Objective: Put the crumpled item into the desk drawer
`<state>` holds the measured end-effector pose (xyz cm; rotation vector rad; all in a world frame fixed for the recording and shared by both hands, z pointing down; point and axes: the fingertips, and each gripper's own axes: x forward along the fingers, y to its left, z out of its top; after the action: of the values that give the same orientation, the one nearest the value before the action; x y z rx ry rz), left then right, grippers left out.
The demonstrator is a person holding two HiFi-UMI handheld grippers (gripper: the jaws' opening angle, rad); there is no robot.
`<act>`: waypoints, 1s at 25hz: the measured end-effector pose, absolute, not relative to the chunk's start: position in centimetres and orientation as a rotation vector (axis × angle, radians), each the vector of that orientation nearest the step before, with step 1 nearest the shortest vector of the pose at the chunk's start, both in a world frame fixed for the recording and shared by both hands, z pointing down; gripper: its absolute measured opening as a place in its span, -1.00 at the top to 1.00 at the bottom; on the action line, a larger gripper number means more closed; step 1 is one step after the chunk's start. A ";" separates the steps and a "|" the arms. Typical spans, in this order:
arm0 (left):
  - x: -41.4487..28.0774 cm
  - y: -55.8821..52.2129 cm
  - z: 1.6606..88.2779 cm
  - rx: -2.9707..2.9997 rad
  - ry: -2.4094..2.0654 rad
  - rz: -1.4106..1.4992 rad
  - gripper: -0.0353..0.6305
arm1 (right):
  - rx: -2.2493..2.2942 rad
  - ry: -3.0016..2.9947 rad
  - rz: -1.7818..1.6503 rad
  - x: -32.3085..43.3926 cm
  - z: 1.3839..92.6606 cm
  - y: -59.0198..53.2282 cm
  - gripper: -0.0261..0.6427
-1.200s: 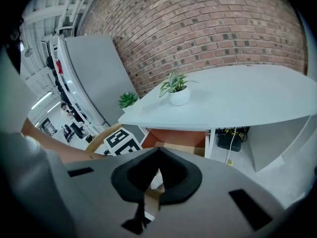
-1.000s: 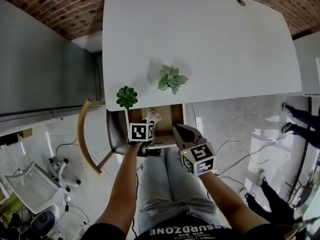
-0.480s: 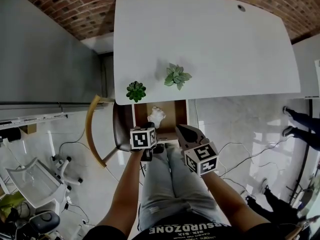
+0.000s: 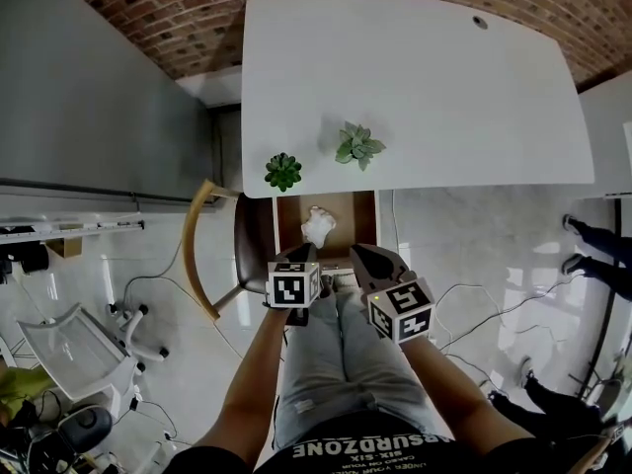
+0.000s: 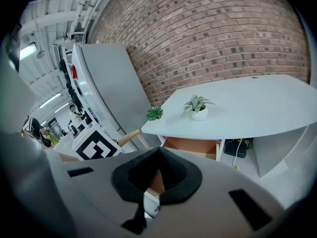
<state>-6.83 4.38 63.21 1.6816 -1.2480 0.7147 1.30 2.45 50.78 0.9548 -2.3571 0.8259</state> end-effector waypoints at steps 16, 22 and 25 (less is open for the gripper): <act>-6.2 6.5 53.2 1.808 -1.240 0.636 0.88 | 0.940 -2.385 0.841 1.4 45.7 4.9 0.93; -6.6 7.1 50.8 1.814 -1.270 0.602 0.88 | 0.907 -2.405 0.820 0.7 44.1 5.9 0.93; -6.7 7.6 49.8 1.819 -1.279 0.588 0.88 | 0.896 -2.408 0.806 0.6 43.4 6.4 0.93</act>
<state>-6.72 7.62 49.80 1.8190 -1.2786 0.5881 0.63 6.38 43.40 0.8959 -2.4084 0.8056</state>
